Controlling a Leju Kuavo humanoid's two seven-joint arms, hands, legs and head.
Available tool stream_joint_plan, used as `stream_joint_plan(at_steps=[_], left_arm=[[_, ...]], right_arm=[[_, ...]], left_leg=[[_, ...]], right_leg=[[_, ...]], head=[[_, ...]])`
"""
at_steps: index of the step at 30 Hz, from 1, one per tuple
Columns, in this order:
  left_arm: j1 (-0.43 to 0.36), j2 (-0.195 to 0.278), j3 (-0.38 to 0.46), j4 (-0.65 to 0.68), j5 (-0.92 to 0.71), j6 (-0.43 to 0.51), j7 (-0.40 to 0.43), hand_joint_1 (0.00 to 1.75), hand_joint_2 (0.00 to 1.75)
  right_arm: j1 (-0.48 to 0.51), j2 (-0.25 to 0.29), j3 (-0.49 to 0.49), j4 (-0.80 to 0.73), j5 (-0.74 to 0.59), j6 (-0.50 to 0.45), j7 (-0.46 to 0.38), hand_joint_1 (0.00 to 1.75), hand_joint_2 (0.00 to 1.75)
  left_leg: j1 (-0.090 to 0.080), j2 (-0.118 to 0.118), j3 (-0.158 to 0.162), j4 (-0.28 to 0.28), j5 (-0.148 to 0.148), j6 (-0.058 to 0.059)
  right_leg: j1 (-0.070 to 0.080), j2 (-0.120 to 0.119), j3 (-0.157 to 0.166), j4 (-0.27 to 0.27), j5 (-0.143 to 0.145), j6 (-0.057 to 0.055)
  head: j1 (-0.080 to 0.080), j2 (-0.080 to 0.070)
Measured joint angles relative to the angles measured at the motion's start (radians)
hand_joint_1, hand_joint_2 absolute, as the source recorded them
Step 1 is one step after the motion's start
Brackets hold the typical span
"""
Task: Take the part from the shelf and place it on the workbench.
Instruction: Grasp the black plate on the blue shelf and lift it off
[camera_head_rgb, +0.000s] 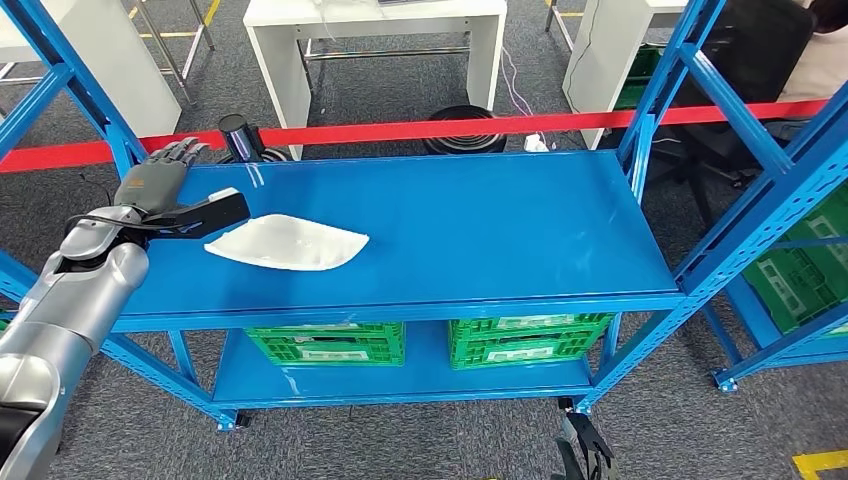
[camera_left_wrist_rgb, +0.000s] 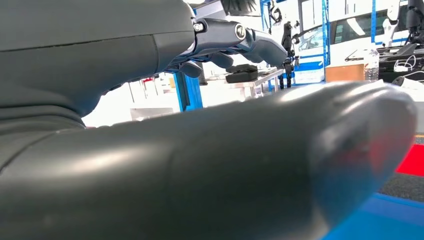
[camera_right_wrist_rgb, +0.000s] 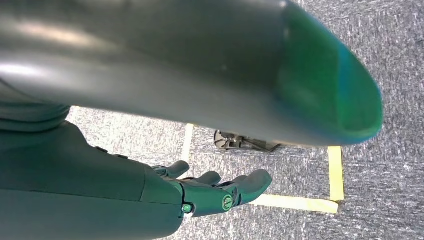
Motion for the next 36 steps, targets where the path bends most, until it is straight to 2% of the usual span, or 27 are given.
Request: stream_joint_plan(at_steps=[29,36], left_arm=[[0.012,-0.009,-0.032,-0.009,0.092,0.006,0.016,0.00,0.00],[0.012,-0.010,-0.038,-0.009,0.096,0.006,0.016,0.00,0.00]], right_arm=[[0.000,0.000,-0.007,0.000,-0.001,-0.001,0.000,0.00,0.00],[0.000,0.000,-0.008,0.000,0.001,-0.001,-0.002,0.00,0.00]], left_leg=[[0.000,0.000,0.000,0.000,0.000,0.000],[-0.005,0.000,-0.001,0.004,-0.003,0.005]], right_leg=[[0.000,0.000,0.000,0.000,0.000,0.000],[-0.004,0.000,0.000,-0.001,0.000,0.004]], head=[[0.000,0.000],[0.000,0.000]])
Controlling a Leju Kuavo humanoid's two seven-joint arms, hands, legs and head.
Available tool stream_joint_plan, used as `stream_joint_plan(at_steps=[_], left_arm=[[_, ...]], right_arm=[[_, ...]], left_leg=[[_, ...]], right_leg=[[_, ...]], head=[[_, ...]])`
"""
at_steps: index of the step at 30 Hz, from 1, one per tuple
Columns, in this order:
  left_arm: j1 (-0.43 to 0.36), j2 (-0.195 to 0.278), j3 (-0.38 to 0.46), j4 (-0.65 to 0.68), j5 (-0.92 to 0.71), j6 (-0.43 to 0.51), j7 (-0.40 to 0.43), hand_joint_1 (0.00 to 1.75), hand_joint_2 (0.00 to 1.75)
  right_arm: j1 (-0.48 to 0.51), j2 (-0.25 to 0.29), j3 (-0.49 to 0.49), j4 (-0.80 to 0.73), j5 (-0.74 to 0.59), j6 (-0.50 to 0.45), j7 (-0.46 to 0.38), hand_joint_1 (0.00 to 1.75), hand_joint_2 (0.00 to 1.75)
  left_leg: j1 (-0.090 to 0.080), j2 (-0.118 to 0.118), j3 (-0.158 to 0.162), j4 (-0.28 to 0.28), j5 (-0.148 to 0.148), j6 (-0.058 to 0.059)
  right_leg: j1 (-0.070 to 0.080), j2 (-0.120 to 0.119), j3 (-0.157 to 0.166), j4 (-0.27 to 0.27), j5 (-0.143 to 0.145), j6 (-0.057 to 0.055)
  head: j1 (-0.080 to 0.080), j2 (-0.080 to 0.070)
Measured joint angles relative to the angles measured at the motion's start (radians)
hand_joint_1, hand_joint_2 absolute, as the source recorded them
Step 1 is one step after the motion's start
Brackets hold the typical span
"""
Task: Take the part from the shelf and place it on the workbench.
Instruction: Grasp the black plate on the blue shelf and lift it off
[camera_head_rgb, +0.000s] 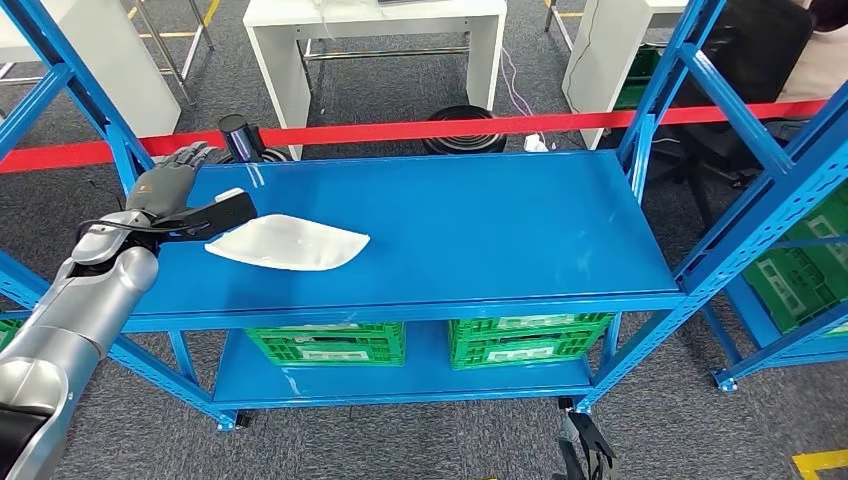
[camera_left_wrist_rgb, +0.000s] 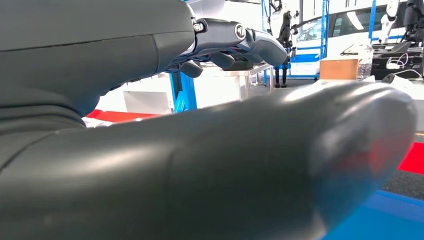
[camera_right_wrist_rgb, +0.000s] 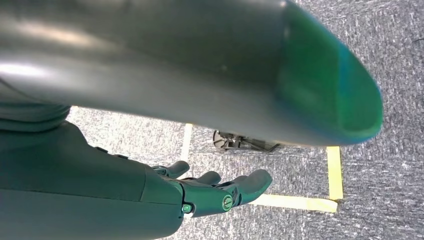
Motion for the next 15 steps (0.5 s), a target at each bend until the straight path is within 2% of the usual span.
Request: stream_joint_plan(at_steps=[4,6,8,10,11,12,13,15], left_arm=[[-0.001,0.000,-0.003,0.000,0.006,0.000,0.001,0.00,0.00],[-0.002,-0.001,-0.004,-0.003,0.008,0.000,0.001,0.00,0.00],[-0.004,-0.004,-0.005,-0.005,0.010,0.000,0.001,0.00,0.00],[-0.003,-0.007,-0.009,-0.006,0.010,-0.001,0.002,0.00,0.00],[-0.002,-0.009,-0.012,-0.006,0.010,-0.001,0.002,0.00,0.00],[-0.001,-0.011,-0.015,-0.006,0.010,-0.001,0.002,0.00,0.00],[-0.001,-0.012,-0.017,-0.006,0.010,-0.001,0.002,0.00,0.00],[-0.001,-0.014,-0.018,-0.006,0.010,-0.002,0.002,0.00,0.00]], right_arm=[[0.000,0.000,0.000,0.000,0.004,0.000,-0.001,0.00,0.00],[-0.001,-0.001,0.000,0.000,0.005,0.000,0.000,0.00,0.00],[-0.002,-0.001,0.000,0.000,0.006,0.000,0.001,0.00,0.00],[-0.002,-0.001,0.000,0.000,0.006,-0.001,0.001,0.00,0.00],[-0.002,-0.001,0.000,0.000,0.006,-0.001,0.001,0.00,0.00],[-0.002,-0.001,0.000,0.000,0.006,-0.001,0.001,0.00,0.00],[-0.002,-0.001,0.000,0.000,0.006,-0.002,0.001,0.00,0.00],[-0.002,-0.002,0.000,0.000,0.006,-0.002,0.002,0.00,0.00]], left_leg=[[-0.002,0.000,0.000,0.001,-0.002,0.007],[0.003,0.003,0.004,-0.007,0.001,0.015],[0.008,0.008,0.008,-0.013,0.004,0.021],[0.009,0.009,0.007,-0.011,0.003,0.023],[0.009,0.009,0.006,-0.010,0.002,0.023],[0.010,0.009,0.005,-0.007,0.001,0.021],[0.011,0.009,0.005,-0.002,-0.001,0.018],[0.014,0.009,0.004,0.007,-0.006,0.010]], right_leg=[[-0.003,0.000,0.001,-0.002,0.000,0.009],[-0.002,-0.001,-0.006,0.016,-0.013,0.016],[-0.002,-0.004,-0.048,0.104,-0.061,0.021],[-0.004,-0.005,-0.118,0.239,-0.118,0.025],[-0.005,-0.006,-0.144,0.284,-0.127,0.027],[-0.007,-0.006,-0.152,0.293,-0.117,0.028],[-0.008,-0.007,-0.139,0.260,-0.089,0.028],[-0.011,-0.010,-0.091,0.156,-0.027,0.028]], head=[[0.000,0.000],[0.001,0.000],[0.003,0.000],[0.004,0.000],[0.004,0.000],[0.004,0.000],[0.004,0.000],[0.005,0.000]])
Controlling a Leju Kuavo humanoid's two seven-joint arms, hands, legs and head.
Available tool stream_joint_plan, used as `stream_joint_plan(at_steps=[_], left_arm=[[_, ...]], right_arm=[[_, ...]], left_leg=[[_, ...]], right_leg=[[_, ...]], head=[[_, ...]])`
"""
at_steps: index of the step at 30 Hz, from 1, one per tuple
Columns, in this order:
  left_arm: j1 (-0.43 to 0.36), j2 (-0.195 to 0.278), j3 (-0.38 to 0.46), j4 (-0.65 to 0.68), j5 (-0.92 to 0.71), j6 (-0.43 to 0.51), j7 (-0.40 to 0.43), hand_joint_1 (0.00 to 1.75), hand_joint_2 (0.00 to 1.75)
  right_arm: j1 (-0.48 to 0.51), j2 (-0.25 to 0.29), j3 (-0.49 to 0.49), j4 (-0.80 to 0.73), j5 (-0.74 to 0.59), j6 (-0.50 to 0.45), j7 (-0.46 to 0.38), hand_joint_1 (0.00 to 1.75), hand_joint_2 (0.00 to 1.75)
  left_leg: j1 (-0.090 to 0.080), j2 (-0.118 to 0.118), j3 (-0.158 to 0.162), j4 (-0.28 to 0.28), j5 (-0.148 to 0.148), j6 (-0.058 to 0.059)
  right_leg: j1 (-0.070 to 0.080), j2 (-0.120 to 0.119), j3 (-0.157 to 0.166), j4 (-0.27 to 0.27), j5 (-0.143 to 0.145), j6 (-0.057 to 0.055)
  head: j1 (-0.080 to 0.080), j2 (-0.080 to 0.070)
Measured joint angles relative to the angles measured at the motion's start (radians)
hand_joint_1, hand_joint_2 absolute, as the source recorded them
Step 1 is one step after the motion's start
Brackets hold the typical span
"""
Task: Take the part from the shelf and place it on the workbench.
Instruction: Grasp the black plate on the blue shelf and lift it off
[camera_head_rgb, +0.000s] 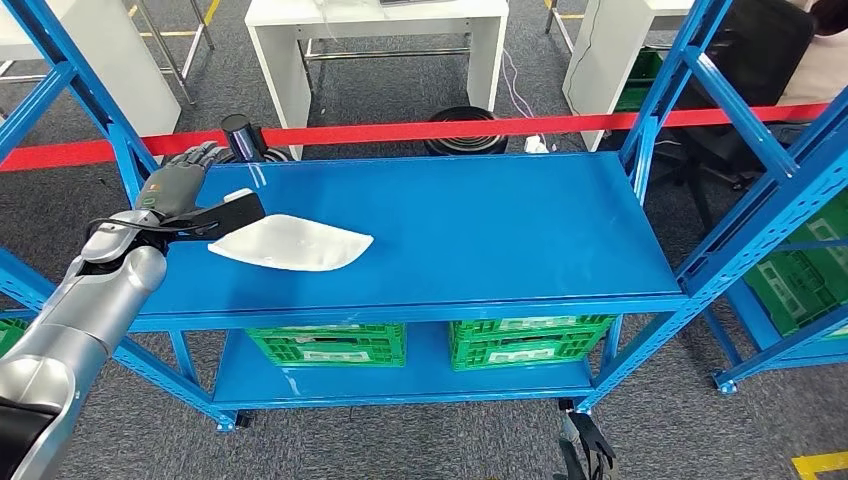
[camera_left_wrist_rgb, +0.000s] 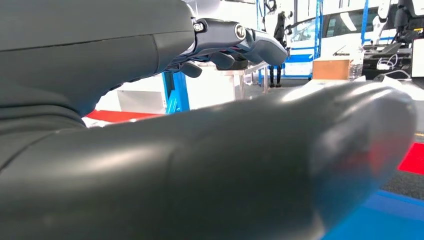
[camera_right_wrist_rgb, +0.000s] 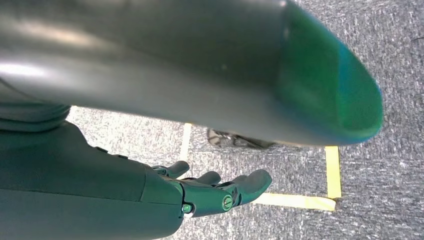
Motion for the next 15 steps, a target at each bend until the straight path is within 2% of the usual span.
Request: stream_joint_plan(at_steps=[1,2,6,8,9,10,12,13,14,15], left_arm=[[0.000,-0.001,0.000,0.000,0.000,0.000,0.000,0.00,0.00],[0.000,-0.001,0.000,0.000,0.000,0.000,0.000,0.00,0.00],[0.000,-0.001,0.000,0.000,0.000,0.000,0.000,0.00,0.00],[-0.001,-0.002,0.000,-0.001,0.001,0.000,0.001,0.00,0.00],[-0.002,-0.003,-0.001,-0.001,0.001,0.000,0.001,0.00,0.00],[-0.003,-0.004,-0.002,-0.001,0.002,0.000,0.001,0.00,0.00],[0.000,-0.006,-0.009,0.000,0.004,0.000,0.002,0.00,0.00],[0.000,-0.007,-0.013,0.000,0.005,0.000,0.002,0.00,0.00],[0.000,-0.008,-0.017,0.000,0.006,0.000,0.002,0.00,0.00],[-0.002,-0.009,-0.019,0.000,0.007,0.000,0.003,0.00,0.00]], right_arm=[[0.000,0.000,0.000,0.000,0.000,0.000,0.000,0.00,0.00],[0.000,0.000,0.000,0.000,0.000,0.000,0.000,0.00,0.00],[0.000,0.000,0.000,0.000,0.000,0.000,0.000,0.00,0.00],[-0.001,0.000,0.000,0.000,-0.001,-0.001,0.001,0.00,0.00],[-0.002,0.001,-0.001,0.000,-0.001,-0.001,0.002,0.00,0.00],[-0.002,0.001,-0.002,0.000,-0.001,-0.002,0.003,0.00,0.00],[-0.002,0.001,-0.006,0.000,-0.002,-0.003,0.005,0.00,0.00],[-0.001,0.001,-0.007,0.000,-0.003,-0.004,0.006,0.00,0.00],[-0.001,0.001,-0.007,0.000,-0.004,-0.004,0.006,0.00,0.00],[-0.002,0.001,-0.007,0.000,-0.005,-0.004,0.006,0.00,0.00]], left_leg=[[0.001,0.000,0.000,0.003,-0.002,-0.002],[0.001,0.000,0.000,0.004,-0.002,-0.003],[0.001,0.000,-0.001,0.005,-0.002,-0.004],[-0.001,-0.001,-0.005,0.013,-0.006,-0.013],[-0.002,-0.002,-0.008,0.015,-0.006,-0.022],[-0.002,-0.002,-0.019,0.035,-0.020,-0.034],[0.001,-0.001,-0.075,0.172,-0.087,-0.053],[0.002,0.000,-0.087,0.215,-0.106,-0.055],[0.002,0.000,-0.078,0.216,-0.101,-0.054],[0.001,0.000,-0.038,0.143,-0.069,-0.048]], right_leg=[[-0.001,-0.001,0.017,-0.035,0.018,0.000],[-0.001,-0.001,0.024,-0.048,0.023,0.000],[-0.001,-0.001,0.026,-0.053,0.026,0.000],[0.000,0.002,0.038,-0.085,0.028,-0.008],[0.001,0.003,0.042,-0.100,0.032,-0.018],[0.001,0.004,0.045,-0.113,0.036,-0.032],[0.002,0.004,0.038,-0.115,0.045,-0.052],[0.002,0.004,0.036,-0.115,0.048,-0.056],[0.003,0.004,0.035,-0.115,0.049,-0.057],[0.004,0.004,0.035,-0.115,0.050,-0.056]], head=[[0.000,0.000],[0.000,0.000],[0.000,0.000],[-0.002,0.000],[-0.003,0.000],[-0.007,0.000],[-0.016,0.000],[-0.020,0.000],[-0.022,0.000],[-0.023,0.000]])
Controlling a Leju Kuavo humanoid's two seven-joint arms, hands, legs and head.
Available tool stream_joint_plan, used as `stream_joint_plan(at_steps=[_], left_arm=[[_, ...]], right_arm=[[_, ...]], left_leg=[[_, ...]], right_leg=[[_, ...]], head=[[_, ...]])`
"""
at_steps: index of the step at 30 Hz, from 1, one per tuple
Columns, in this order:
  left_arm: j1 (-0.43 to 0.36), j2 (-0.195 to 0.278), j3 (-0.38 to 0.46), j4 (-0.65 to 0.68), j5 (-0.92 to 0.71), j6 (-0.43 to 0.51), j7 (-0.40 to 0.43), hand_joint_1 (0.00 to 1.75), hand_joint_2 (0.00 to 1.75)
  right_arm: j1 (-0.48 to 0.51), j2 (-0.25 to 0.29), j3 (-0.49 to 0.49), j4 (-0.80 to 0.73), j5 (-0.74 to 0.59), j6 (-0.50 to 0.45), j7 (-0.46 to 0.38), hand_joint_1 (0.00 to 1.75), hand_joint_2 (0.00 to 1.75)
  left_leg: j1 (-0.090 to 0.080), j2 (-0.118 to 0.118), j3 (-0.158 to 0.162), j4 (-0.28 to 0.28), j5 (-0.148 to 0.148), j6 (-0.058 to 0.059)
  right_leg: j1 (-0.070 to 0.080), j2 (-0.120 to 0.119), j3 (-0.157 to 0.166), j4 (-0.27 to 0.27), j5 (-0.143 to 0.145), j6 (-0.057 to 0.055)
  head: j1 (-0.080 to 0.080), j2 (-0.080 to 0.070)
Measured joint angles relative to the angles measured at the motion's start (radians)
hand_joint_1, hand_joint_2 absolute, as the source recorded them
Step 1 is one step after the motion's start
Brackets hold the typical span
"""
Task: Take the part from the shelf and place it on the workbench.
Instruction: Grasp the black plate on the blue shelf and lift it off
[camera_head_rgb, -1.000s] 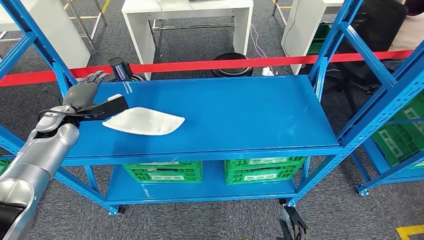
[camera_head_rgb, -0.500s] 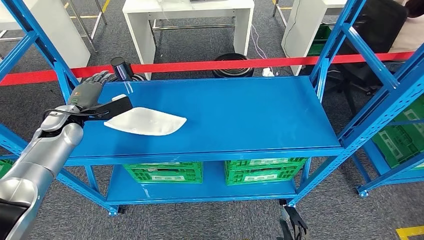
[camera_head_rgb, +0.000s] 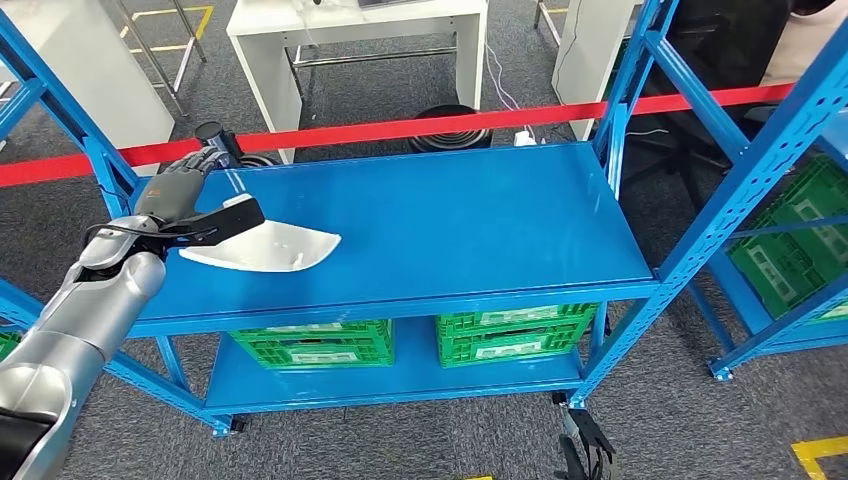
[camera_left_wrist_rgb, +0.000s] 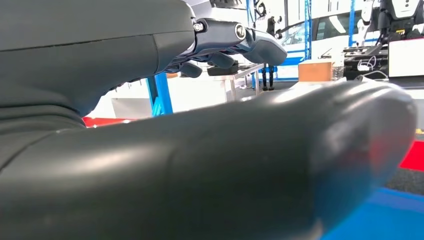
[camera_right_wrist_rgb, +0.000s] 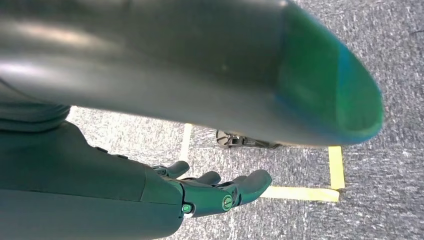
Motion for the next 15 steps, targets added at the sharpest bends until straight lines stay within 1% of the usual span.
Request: stream_joint_plan(at_steps=[1,2,3,4,5,6,7,8,10,11,12,13,14,15], left_arm=[[-0.003,0.000,-0.001,0.000,0.001,0.000,0.000,0.00,0.00],[-0.006,-0.001,-0.003,-0.001,0.002,0.000,0.001,0.00,0.00],[-0.007,-0.001,-0.005,-0.001,0.002,0.000,0.001,0.00,0.00],[-0.007,-0.002,-0.007,-0.001,0.003,0.000,0.001,0.00,0.00],[-0.007,-0.003,-0.008,-0.001,0.004,0.000,0.001,0.00,0.00],[-0.007,-0.004,-0.009,-0.001,0.005,0.000,0.001,0.00,0.00],[-0.008,-0.006,-0.010,-0.001,0.006,0.000,0.001,0.00,0.00],[-0.009,-0.008,-0.011,-0.002,0.007,0.000,0.001,0.00,0.00],[-0.010,-0.012,-0.012,-0.001,0.010,0.000,0.002,0.00,0.00],[-0.010,-0.013,-0.014,-0.001,0.012,0.000,0.002,0.00,0.00],[-0.009,-0.014,-0.015,-0.001,0.015,0.000,0.002,0.00,0.00],[-0.008,-0.015,-0.017,0.000,0.017,0.000,0.003,0.00,0.00],[-0.007,-0.015,-0.019,0.000,0.020,0.000,0.003,0.00,0.00],[-0.007,-0.016,-0.021,-0.001,0.024,0.000,0.004,0.00,0.00]], right_arm=[[0.000,0.000,0.000,0.000,0.000,0.000,-0.001,0.00,0.00],[-0.001,0.000,-0.001,0.000,-0.001,-0.001,-0.001,0.00,0.00],[0.000,0.000,-0.001,0.000,-0.001,-0.001,-0.002,0.00,0.00],[0.000,0.000,-0.001,0.000,-0.002,-0.001,-0.002,0.00,0.00],[0.001,0.000,-0.001,0.000,-0.002,-0.002,-0.002,0.00,0.00],[0.001,0.000,-0.001,0.000,-0.002,-0.001,-0.002,0.00,0.00],[0.001,0.001,-0.001,0.000,-0.002,-0.001,-0.002,0.00,0.00],[0.000,0.001,-0.001,0.000,-0.002,-0.002,-0.002,0.00,0.00],[0.000,0.000,-0.002,0.000,-0.002,-0.002,-0.002,0.00,0.00],[0.000,0.000,-0.002,0.000,-0.002,-0.003,-0.002,0.00,0.00],[0.000,0.000,-0.003,0.000,-0.002,-0.003,-0.002,0.00,0.00],[0.000,0.000,-0.003,0.000,-0.002,-0.003,-0.002,0.00,0.00],[0.000,0.000,-0.003,0.000,-0.002,-0.003,-0.002,0.00,0.00],[0.000,0.000,-0.003,0.000,-0.002,-0.003,-0.002,0.00,0.00]], left_leg=[[-0.002,0.000,0.034,-0.064,0.020,0.005],[-0.004,0.000,0.056,-0.107,0.029,0.008],[-0.007,0.000,0.064,-0.126,0.029,0.011],[-0.009,0.000,0.065,-0.129,0.029,0.014],[-0.007,0.000,0.064,-0.132,0.033,0.019],[-0.004,0.001,0.064,-0.136,0.037,0.025],[-0.001,0.002,0.063,-0.141,0.042,0.032],[0.002,0.004,0.063,-0.145,0.046,0.038],[0.002,0.006,0.056,-0.144,0.050,0.044],[0.002,0.006,0.051,-0.141,0.052,0.045],[0.002,0.006,0.047,-0.138,0.053,0.045],[0.002,0.006,0.043,-0.134,0.053,0.044],[0.003,0.006,0.039,-0.129,0.054,0.042],[0.004,0.006,0.035,-0.122,0.053,0.039]], right_leg=[[0.001,0.000,-0.002,0.001,0.001,0.003],[0.002,0.000,-0.004,0.001,0.003,0.007],[0.003,0.000,-0.008,0.002,0.005,0.012],[0.003,0.000,-0.010,0.001,0.008,0.018],[0.004,0.000,-0.012,0.000,0.009,0.023],[0.004,0.000,-0.015,0.004,0.004,0.029],[0.005,-0.001,-0.024,0.023,-0.011,0.034],[0.005,-0.002,-0.041,0.062,-0.037,0.039],[0.004,-0.003,-0.096,0.188,-0.103,0.046],[0.003,-0.003,-0.120,0.244,-0.124,0.048],[0.002,-0.003,-0.130,0.271,-0.128,0.050],[0.001,-0.004,-0.120,0.258,-0.114,0.051],[-0.001,-0.004,-0.090,0.208,-0.086,0.052],[-0.003,-0.005,-0.051,0.139,-0.060,0.052]], head=[[-0.001,0.000],[-0.001,0.000],[-0.001,0.000],[-0.001,0.000],[-0.001,0.000],[-0.001,0.000],[0.001,0.000],[0.002,0.000],[0.005,0.000],[0.006,0.000],[0.006,0.000],[0.006,0.000],[0.006,0.000],[0.006,0.000]])
